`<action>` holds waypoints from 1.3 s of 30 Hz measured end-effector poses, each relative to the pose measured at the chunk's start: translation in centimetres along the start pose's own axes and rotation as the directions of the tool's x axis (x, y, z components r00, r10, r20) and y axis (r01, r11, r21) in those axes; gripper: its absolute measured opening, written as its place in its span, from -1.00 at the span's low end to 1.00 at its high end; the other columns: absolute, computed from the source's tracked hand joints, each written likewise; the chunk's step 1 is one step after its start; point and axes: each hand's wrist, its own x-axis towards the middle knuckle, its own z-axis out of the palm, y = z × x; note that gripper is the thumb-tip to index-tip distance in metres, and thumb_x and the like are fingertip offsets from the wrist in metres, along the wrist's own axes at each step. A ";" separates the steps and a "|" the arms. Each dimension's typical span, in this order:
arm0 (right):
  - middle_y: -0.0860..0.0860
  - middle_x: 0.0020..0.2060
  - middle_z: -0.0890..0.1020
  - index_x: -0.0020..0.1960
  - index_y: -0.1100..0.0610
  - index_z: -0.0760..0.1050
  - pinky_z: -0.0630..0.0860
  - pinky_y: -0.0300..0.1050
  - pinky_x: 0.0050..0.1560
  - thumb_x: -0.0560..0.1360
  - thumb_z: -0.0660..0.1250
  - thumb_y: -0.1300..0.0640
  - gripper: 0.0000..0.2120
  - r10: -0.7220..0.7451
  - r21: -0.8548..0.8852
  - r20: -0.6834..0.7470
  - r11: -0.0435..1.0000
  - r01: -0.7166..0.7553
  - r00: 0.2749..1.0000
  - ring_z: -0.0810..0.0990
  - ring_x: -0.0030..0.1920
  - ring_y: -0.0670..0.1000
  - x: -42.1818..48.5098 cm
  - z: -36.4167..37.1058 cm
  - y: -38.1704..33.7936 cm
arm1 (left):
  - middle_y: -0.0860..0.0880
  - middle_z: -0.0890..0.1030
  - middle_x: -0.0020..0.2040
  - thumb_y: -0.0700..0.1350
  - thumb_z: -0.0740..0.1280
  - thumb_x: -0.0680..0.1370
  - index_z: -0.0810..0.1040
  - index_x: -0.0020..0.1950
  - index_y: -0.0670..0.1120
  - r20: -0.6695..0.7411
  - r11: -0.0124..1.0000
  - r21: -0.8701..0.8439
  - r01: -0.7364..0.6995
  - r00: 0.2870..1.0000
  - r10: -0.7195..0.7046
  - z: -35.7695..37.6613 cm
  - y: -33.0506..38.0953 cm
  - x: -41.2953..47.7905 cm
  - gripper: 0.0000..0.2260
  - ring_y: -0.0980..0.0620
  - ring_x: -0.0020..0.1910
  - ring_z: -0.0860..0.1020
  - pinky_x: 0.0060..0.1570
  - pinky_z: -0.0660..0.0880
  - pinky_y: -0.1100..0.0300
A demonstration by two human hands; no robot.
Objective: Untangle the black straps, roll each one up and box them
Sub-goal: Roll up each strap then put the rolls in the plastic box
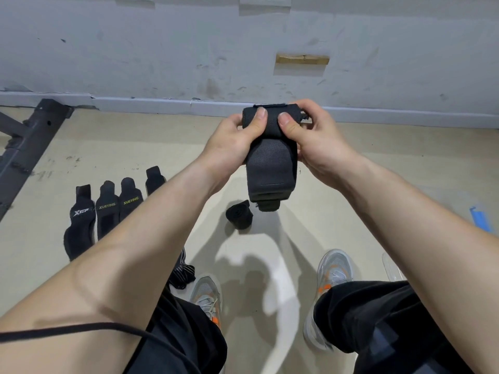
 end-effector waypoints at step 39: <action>-0.03 -0.05 0.66 0.23 0.13 0.52 0.59 0.11 0.21 0.64 0.30 -0.01 -0.74 0.223 0.027 0.083 0.974 -0.226 0.971 0.67 -0.07 -0.10 -0.3 0.1 -1.0 | -0.15 0.70 -0.05 -0.19 0.44 0.58 0.50 0.31 -0.18 -0.069 0.995 -0.095 0.027 0.997 -0.034 -0.2 0.5 -0.8 -0.67 -0.07 -0.15 0.70 -0.24 0.61 0.12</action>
